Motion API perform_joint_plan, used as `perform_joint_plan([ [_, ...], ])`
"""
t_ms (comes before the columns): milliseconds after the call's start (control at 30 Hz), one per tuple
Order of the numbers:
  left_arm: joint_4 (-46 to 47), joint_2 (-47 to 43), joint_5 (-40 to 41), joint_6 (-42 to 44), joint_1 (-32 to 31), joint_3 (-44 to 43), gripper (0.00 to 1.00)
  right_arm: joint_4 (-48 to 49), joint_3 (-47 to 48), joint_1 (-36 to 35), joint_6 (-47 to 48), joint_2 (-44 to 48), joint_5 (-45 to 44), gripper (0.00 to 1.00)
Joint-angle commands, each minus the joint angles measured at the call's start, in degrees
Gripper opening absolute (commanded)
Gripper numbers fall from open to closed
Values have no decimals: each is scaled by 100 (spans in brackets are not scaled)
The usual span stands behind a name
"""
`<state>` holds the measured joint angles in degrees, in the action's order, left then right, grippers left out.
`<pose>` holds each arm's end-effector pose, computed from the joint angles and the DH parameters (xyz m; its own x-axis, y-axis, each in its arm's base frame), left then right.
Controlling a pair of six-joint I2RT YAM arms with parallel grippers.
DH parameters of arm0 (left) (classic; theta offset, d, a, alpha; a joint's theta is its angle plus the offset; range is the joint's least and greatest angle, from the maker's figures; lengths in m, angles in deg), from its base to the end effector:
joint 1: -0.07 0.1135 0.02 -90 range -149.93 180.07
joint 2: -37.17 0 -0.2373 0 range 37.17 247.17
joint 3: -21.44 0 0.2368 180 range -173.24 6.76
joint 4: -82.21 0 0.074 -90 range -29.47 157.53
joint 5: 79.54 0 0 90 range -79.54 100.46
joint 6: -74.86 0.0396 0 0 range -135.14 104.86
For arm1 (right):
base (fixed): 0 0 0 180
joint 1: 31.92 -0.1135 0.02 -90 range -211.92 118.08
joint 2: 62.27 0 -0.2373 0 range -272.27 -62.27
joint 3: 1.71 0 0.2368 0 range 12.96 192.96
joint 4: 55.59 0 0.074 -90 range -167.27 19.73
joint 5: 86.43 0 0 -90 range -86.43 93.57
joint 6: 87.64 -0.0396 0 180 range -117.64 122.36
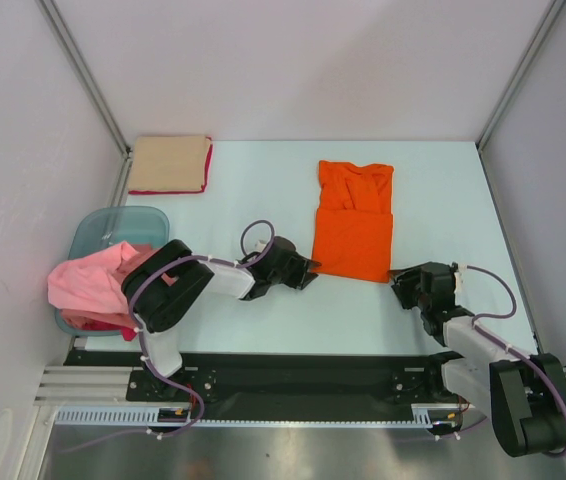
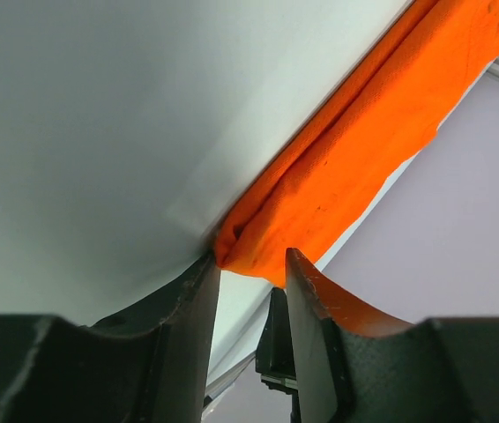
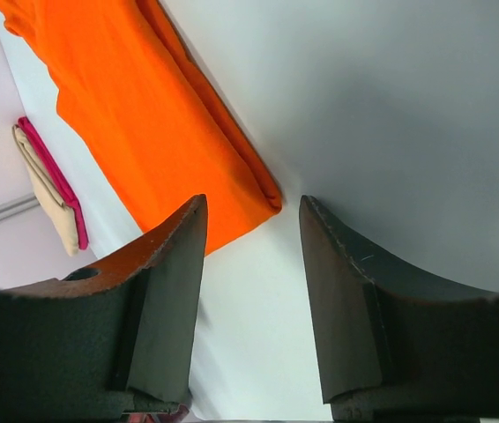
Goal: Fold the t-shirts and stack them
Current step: Fold the tshirt
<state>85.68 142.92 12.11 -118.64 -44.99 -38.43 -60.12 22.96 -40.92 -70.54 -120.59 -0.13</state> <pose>0.2361 -0.2350 0.0953 -0.5622 -0.8126 0.1535 -0.6249 0.2959 -0.7225 0.1799 0.0259 0.1141 -0.2808 0.9212 -0.2693 0.5524 0.3846 0.7396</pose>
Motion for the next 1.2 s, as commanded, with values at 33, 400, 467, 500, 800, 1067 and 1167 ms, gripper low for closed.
perform_joint_plan([
  [33,-638,244,-7,-12,94,317,43,-506,-16,-129,-136,-196,-298,51],
  [400,-523,279,-24,6,146,291,37,-497,213,-243,-321,-610,-332,47],
  [467,-488,288,-59,6,155,283,33,-514,222,-252,-374,-619,-350,46],
  [500,-471,305,-77,6,155,283,28,-506,230,-252,-382,-627,-368,46],
  [800,-268,350,-253,313,199,195,0,-383,231,-261,-312,-663,-456,4],
  [1067,-462,-213,-174,594,50,432,0,-716,-24,-270,-180,20,-148,0],
  [1167,-497,-450,-26,525,-134,651,0,-1276,-95,-270,-119,644,-122,0],
])
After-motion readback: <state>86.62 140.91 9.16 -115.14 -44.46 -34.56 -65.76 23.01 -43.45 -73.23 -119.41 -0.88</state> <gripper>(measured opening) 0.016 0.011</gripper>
